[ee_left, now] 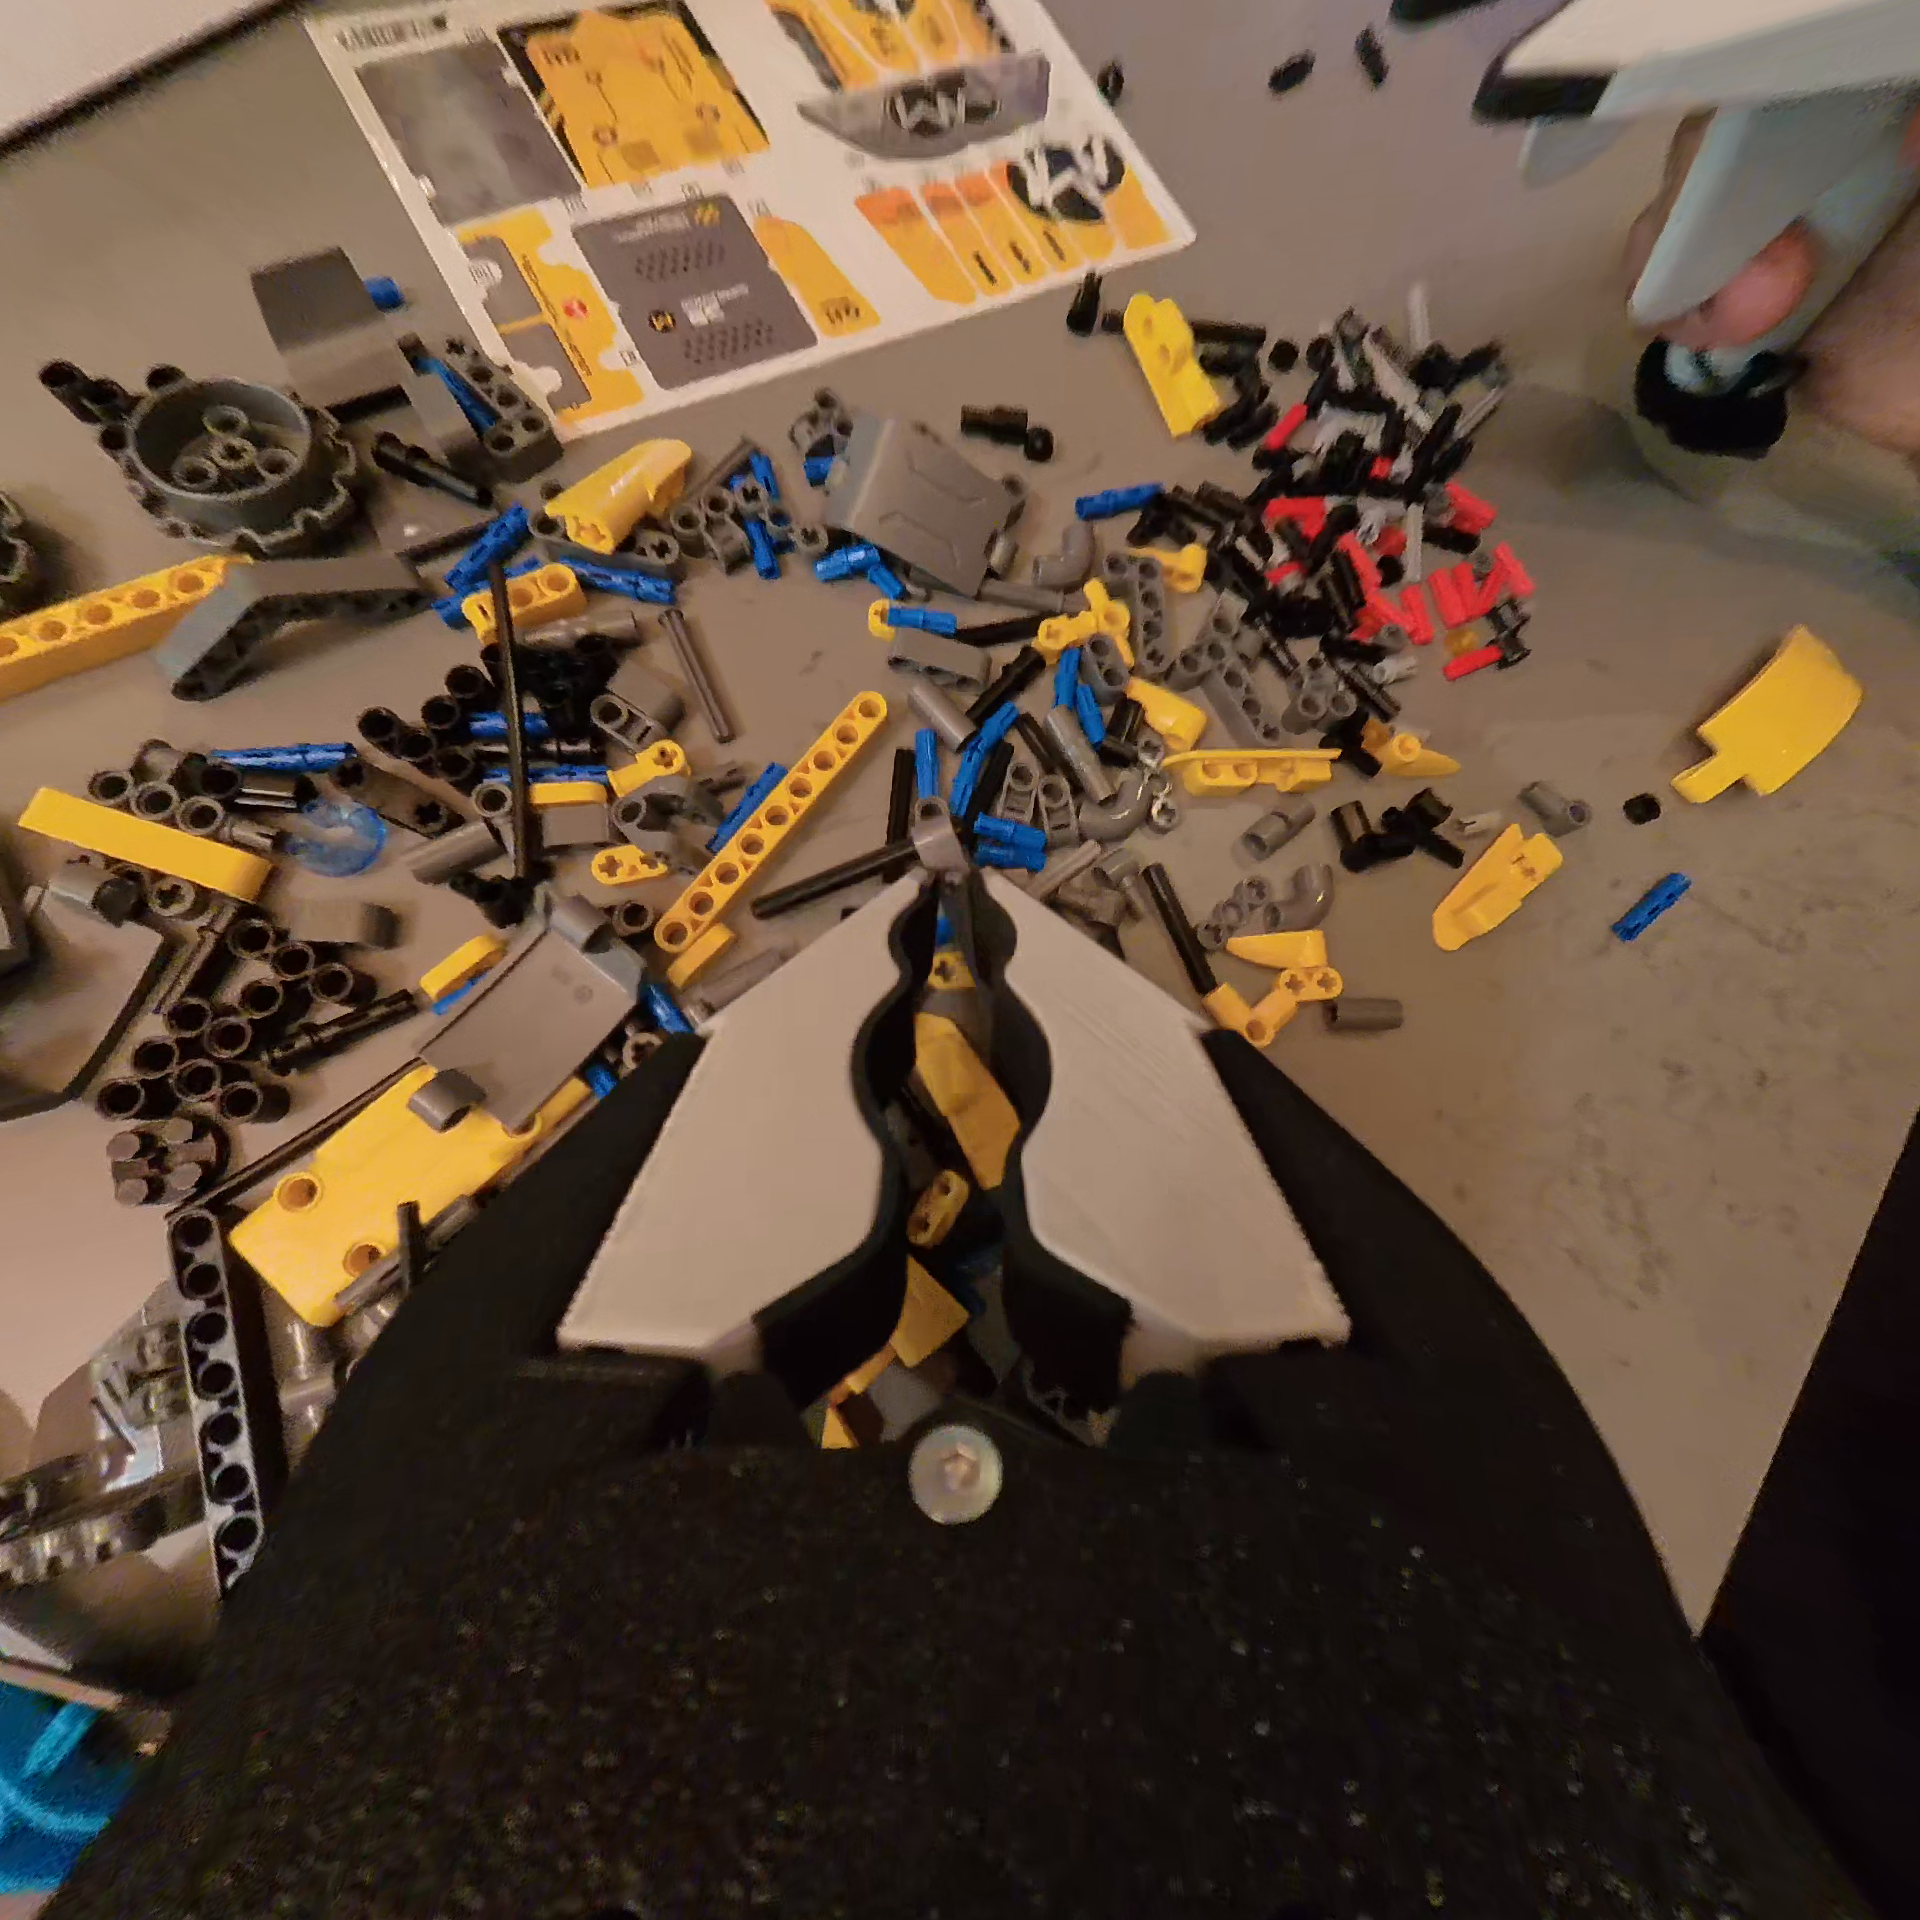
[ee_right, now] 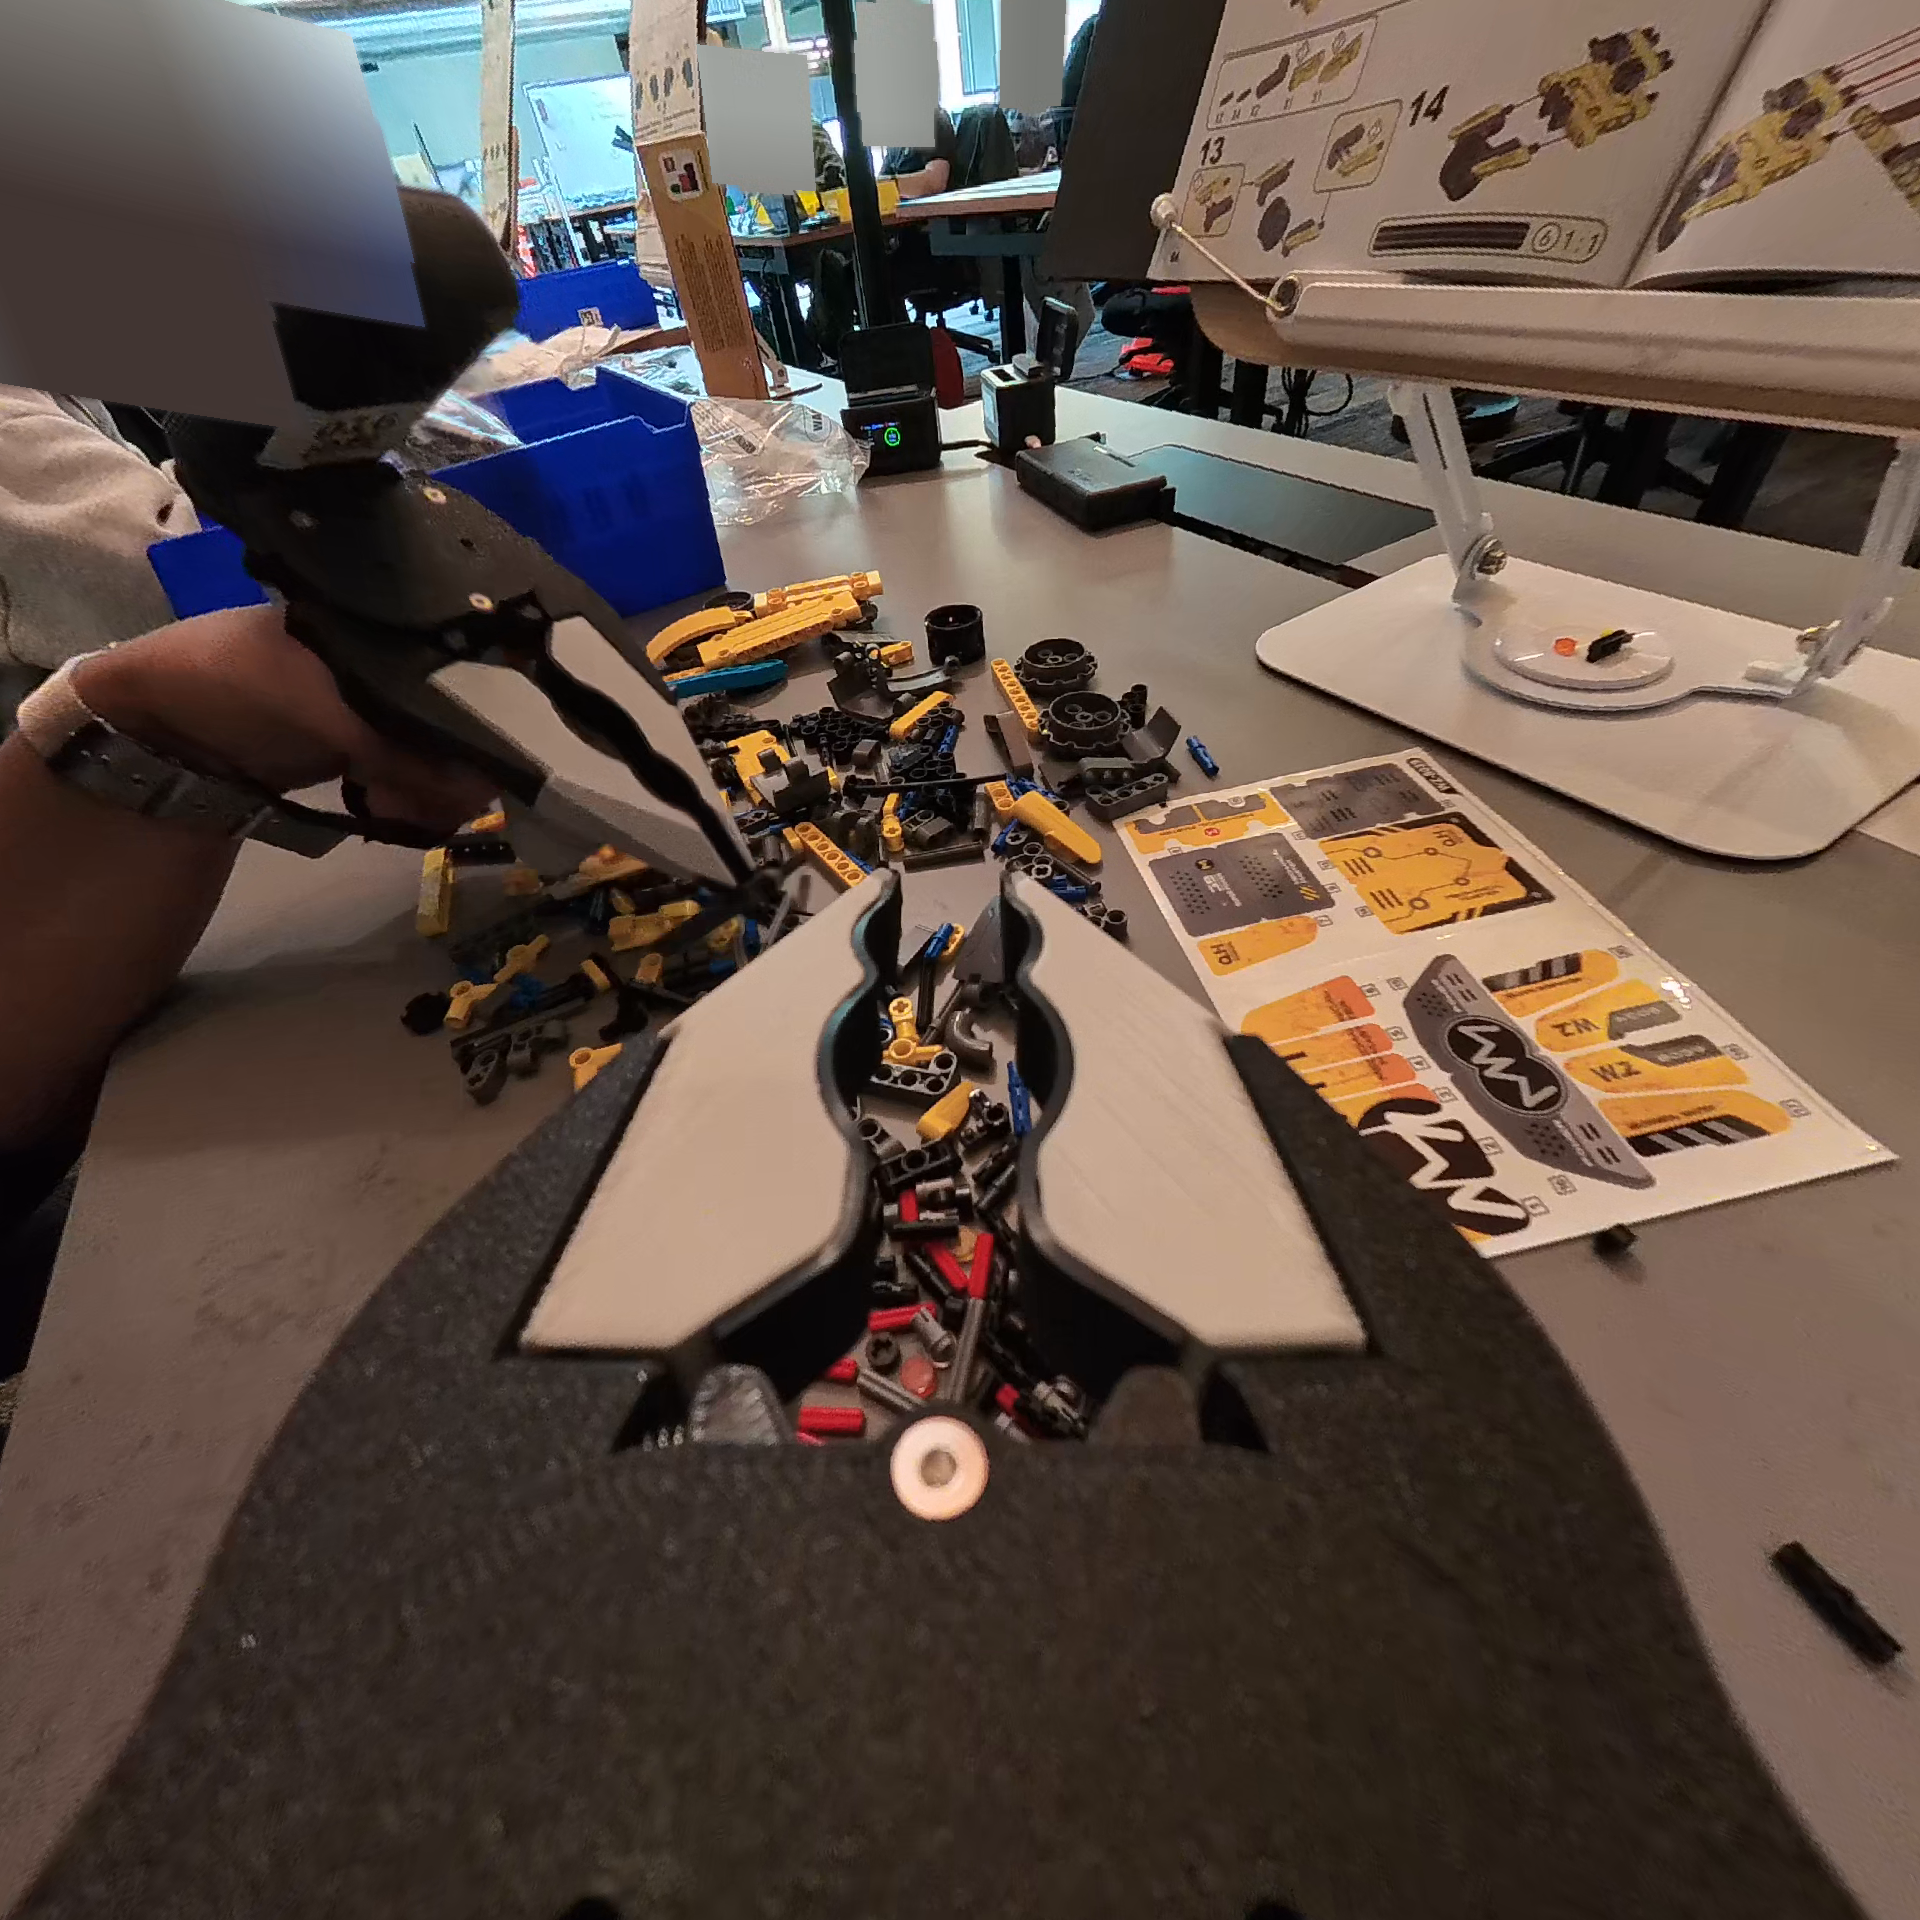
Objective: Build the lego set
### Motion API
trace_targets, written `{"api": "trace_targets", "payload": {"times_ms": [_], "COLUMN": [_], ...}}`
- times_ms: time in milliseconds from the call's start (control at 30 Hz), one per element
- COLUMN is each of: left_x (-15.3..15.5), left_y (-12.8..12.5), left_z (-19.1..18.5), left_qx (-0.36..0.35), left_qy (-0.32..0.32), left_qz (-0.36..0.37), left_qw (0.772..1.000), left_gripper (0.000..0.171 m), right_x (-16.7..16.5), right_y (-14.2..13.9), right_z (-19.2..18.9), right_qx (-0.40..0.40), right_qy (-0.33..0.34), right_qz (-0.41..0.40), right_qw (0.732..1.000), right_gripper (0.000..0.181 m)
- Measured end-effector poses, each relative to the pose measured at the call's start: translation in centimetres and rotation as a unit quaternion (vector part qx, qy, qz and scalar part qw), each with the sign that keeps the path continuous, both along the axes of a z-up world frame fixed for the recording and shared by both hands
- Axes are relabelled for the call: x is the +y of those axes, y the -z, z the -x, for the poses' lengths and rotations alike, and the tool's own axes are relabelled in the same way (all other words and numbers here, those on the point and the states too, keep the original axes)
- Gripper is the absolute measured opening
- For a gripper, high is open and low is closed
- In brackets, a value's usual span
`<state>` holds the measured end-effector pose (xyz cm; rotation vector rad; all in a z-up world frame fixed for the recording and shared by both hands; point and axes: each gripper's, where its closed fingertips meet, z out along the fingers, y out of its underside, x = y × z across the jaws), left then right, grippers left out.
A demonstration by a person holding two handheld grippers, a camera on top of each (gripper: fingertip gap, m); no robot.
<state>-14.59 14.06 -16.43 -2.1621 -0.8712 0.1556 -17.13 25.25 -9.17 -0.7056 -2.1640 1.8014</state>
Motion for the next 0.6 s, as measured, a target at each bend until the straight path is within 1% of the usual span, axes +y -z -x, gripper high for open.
{"api": "trace_targets", "payload": {"times_ms": [33,233,300,333,400,467,533,600], "left_x": [-0.1,-1.4,-1.5,-1.5,-1.5,-1.5,-1.3,-0.6], "left_y": [-0.5,-2.6,-2.8,-2.4,-1.1,0.0,0.8,1.3], "left_z": [0.2,1.3,1.3,1.1,0.6,0.7,0.8,0.5], "left_qx": [0.005,0.031,0.027,0.019,0.0,-0.003,-0.004,-0.015], "left_qy": [-0.004,-0.043,-0.047,-0.044,-0.036,-0.044,-0.048,-0.038], "left_qz": [-0.011,-0.071,-0.083,-0.079,-0.048,-0.005,0.025,0.034], "left_qw": [1.0,0.996,0.995,0.996,0.998,0.999,0.998,0.999], "left_gripper": [0.0,0.0,0.0,0.0,0.003,0.017,0.024,0.027], "right_x": [0.0,0.0,0.0,0.1,0.1,0.1,0.1,0.1], "right_y": [0.0,-0.1,-0.1,-0.2,-0.1,0.0,0.0,0.0], "right_z": [0.0,0.0,0.0,0.0,0.0,0.1,0.1,0.1], "right_qx": [0.0,0.001,0.002,0.002,0.001,-0.001,-0.001,-0.001], "right_qy": [0.0,0.0,0.0,0.001,0.001,0.001,0.002,0.001], "right_qz": [0.001,0.002,0.002,0.003,0.003,0.002,0.002,0.003], "right_qw": [1.0,1.0,1.0,1.0,1.0,1.0,1.0,1.0], "right_gripper": [0.017,0.017,0.017,0.017,0.017,0.017,0.017,0.017]}}
